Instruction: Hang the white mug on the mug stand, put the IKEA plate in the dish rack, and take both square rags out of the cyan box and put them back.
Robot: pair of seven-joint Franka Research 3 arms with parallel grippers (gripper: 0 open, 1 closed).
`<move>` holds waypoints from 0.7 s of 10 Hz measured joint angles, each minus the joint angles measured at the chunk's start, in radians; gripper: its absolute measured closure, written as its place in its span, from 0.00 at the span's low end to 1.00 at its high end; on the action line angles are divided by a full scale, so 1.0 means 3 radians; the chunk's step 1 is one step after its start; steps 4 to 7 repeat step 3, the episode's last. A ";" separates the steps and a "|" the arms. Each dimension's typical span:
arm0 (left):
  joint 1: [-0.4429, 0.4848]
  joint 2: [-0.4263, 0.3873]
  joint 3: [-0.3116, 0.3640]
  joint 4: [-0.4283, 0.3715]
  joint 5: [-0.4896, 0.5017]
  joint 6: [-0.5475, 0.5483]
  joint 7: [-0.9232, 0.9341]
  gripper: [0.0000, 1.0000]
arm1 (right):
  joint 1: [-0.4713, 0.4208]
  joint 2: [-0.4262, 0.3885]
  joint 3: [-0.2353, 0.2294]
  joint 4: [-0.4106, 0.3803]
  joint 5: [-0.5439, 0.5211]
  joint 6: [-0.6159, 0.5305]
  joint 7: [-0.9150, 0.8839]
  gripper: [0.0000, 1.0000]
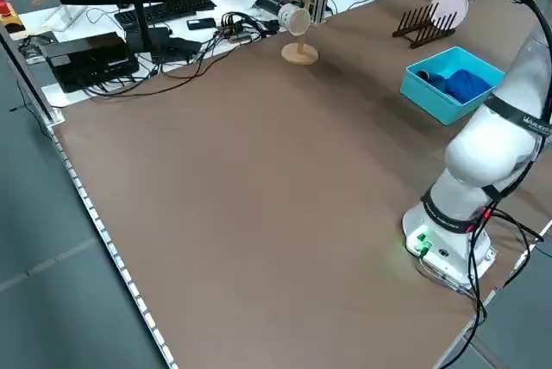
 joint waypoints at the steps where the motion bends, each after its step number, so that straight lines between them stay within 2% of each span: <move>1: 0.0000 0.0000 0.0000 0.0000 0.0000 0.0000 0.0000 0.00 | 0.0000 -0.0001 -0.0004 -0.0012 0.0000 0.0000 -0.0009 0.01; 7: 0.0000 0.0000 0.0000 0.0000 0.0000 0.0000 0.0000 0.00 | 0.0004 -0.0003 -0.0005 -0.0021 -0.0015 0.0000 -0.0022 0.01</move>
